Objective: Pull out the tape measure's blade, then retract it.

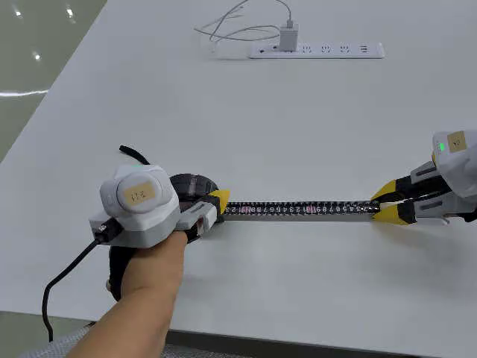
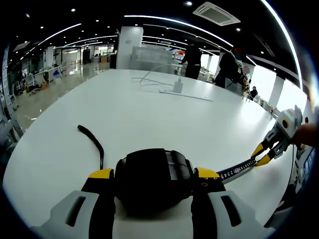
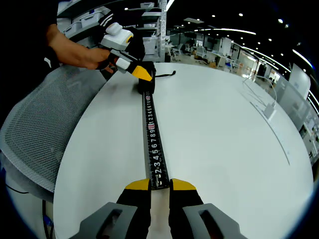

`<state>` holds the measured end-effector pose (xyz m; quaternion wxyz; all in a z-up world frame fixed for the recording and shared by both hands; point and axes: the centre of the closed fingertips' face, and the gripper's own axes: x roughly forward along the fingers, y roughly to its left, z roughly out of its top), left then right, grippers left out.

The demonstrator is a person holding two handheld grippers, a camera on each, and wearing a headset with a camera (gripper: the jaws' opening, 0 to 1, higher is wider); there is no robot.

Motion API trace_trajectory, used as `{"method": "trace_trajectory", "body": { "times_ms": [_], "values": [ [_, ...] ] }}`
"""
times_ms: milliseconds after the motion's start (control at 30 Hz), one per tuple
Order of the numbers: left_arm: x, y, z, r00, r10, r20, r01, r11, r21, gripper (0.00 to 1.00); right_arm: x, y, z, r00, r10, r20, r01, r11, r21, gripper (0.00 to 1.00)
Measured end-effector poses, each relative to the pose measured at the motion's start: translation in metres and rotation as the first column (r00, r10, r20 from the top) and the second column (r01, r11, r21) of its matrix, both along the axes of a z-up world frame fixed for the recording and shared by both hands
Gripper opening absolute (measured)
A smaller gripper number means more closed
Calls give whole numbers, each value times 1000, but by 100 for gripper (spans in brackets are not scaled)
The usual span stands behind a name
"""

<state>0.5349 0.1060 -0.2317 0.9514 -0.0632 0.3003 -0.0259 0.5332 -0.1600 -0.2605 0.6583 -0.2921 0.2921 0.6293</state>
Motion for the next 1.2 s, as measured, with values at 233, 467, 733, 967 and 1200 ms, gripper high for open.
{"method": "trace_trajectory", "body": {
  "times_ms": [233, 467, 733, 967, 1200],
  "values": [
    [0, 0, 0, 1000, -2, -5, 2, 1000, -2, 57, 0, 7, 1, 1000, 13, -1, -13, 1000, 7, 9],
    [-1, -1, 0, 1000, -4, -4, 4, 1000, -4, 57, -1, 14, 1, 1000, 17, -5, -17, 1000, 18, 8],
    [0, 0, -1, 1000, -6, -4, 6, 1000, -5, 57, -1, 19, 1, 1000, 18, -8, -18, 1000, 24, 8],
    [0, 1, -2, 1000, -5, -4, 5, 1000, -6, 57, -1, 29, 0, 999, 30, -11, -29, 999, 34, 8],
    [1, 1, -2, 1000, -6, -5, 6, 1000, -6, 57, -2, 38, 1, 999, 38, -15, -37, 998, 44, 8]
  ]
}}
